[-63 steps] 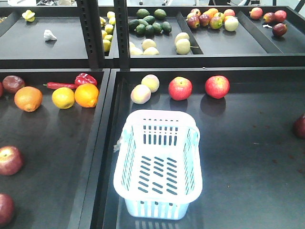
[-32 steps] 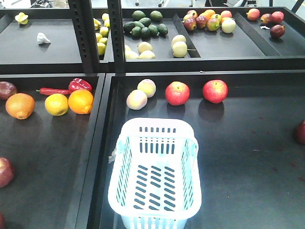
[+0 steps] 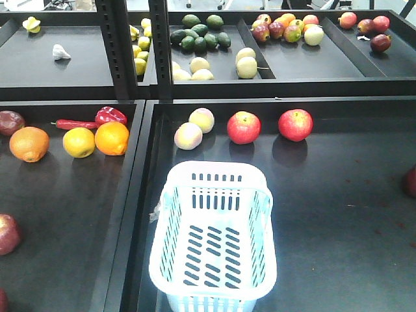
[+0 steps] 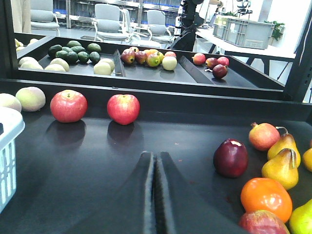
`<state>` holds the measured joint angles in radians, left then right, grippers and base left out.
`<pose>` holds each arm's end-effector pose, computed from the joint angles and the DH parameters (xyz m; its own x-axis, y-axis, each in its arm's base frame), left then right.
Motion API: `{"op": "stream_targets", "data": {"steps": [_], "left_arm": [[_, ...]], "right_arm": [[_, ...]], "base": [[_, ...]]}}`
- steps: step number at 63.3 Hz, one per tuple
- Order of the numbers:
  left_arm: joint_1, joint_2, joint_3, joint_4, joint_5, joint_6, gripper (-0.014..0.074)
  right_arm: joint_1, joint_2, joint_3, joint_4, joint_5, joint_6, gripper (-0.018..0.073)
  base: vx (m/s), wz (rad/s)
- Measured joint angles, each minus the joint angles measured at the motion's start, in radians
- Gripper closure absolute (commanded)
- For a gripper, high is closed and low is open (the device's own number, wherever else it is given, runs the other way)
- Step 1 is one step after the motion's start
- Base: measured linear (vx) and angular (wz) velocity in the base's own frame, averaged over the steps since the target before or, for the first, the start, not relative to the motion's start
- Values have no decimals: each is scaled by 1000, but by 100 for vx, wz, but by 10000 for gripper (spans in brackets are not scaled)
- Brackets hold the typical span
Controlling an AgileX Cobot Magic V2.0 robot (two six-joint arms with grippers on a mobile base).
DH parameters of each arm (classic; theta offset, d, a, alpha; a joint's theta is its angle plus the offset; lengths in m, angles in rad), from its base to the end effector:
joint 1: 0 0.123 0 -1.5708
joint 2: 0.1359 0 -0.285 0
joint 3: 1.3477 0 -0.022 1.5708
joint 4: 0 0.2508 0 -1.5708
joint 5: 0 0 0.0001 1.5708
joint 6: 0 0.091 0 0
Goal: Pick three apples into basket with both arms
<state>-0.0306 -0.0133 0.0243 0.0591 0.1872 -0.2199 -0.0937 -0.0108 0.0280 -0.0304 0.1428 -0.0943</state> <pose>0.0560 -0.0007 0.1887 -0.1121 -0.1578 -0.9811 0.0016 0.9873 -0.1589 0.0563 -0.0057 0.1913 -0.0839 -0.1167 -0.9896 0.0881 0.9884 -0.1241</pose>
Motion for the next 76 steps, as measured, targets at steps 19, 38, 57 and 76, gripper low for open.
{"op": "stream_targets", "data": {"steps": [19,38,57,76], "left_arm": [[0,0,0,0,0,0,603],[0,0,0,-2,-104,0,603],[0,78,-246,-2,13,125,603],[0,308,-532,-51,167,157,603]], "right_arm": [[0,0,0,0,0,0,568],[0,0,0,0,0,0,568],[0,0,0,0,0,0,568],[0,0,0,0,0,0,568]], "base": [[0,0],[0,0],[0,0],[0,0]]}}
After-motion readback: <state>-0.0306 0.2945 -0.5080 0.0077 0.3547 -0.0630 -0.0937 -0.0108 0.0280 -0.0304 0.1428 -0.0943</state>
